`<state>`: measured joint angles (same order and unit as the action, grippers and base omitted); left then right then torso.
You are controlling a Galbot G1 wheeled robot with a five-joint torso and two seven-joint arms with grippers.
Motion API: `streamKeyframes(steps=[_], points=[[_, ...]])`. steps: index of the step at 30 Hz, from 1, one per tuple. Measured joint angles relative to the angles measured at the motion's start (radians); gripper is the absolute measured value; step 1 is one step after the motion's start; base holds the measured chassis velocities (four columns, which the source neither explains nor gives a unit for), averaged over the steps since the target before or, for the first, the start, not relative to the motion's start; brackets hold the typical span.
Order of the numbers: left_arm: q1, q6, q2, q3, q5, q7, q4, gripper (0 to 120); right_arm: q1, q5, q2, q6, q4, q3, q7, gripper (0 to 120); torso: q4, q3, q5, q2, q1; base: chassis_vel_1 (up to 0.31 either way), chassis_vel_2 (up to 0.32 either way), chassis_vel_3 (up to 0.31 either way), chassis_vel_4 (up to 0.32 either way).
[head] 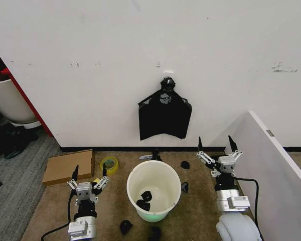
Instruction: Place the garbage bag over the trash bin.
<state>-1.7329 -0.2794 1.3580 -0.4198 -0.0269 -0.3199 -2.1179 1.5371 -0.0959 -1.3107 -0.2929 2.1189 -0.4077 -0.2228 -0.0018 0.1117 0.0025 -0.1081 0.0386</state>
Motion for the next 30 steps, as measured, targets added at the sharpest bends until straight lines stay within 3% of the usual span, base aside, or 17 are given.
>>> streamKeyframes(steps=[1,4,5,12,18,25,30], points=[[0.000,0.000,0.000,0.000,0.000,0.000,0.000,100,0.000,0.000,0.000,0.000,0.000,0.000,0.000,100,0.0000,0.000,0.0000,0.000,0.000,0.000,0.000,0.000,0.000],[0.006,0.063,0.002,-0.029,-0.256,0.193,-0.089,100,-0.013,-0.012,0.009,-0.033,-0.023,-0.004,0.017,100,-0.0001,0.000,0.0003,0.000,0.000,0.000,0.000,0.000,0.000],[0.011,0.063,0.002,-0.035,-0.272,0.220,-0.094,100,-0.015,0.010,0.015,-0.028,-0.023,0.001,0.017,100,-0.0002,0.000,0.0003,0.000,0.000,0.000,0.000,0.000,0.000],[0.004,0.046,0.015,-0.034,-0.275,0.265,-0.110,100,-0.032,0.243,0.071,0.067,0.004,0.075,-0.026,100,0.0000,0.000,0.0001,0.000,0.000,0.000,0.000,0.000,0.000],[-0.026,-0.016,0.043,-0.035,-0.237,0.272,-0.095,100,-0.085,0.473,0.093,0.131,0.013,0.146,-0.064,100,0.0000,0.000,0.0000,0.000,0.000,0.000,0.000,0.000,0.000],[-0.032,-0.042,0.001,-0.035,-0.251,0.270,-0.110,100,-0.120,0.737,0.033,0.175,0.033,0.151,-0.037,100,-0.0007,0.000,-0.0003,0.000,0.000,0.000,0.000,0.000,0.000],[-0.050,-0.067,-0.002,-0.045,-0.227,0.264,-0.121,100,-0.279,1.012,-0.031,0.224,-0.055,0.168,0.009,100,-0.0001,0.000,0.0000,0.000,0.000,0.000,0.000,0.000,0.000]])
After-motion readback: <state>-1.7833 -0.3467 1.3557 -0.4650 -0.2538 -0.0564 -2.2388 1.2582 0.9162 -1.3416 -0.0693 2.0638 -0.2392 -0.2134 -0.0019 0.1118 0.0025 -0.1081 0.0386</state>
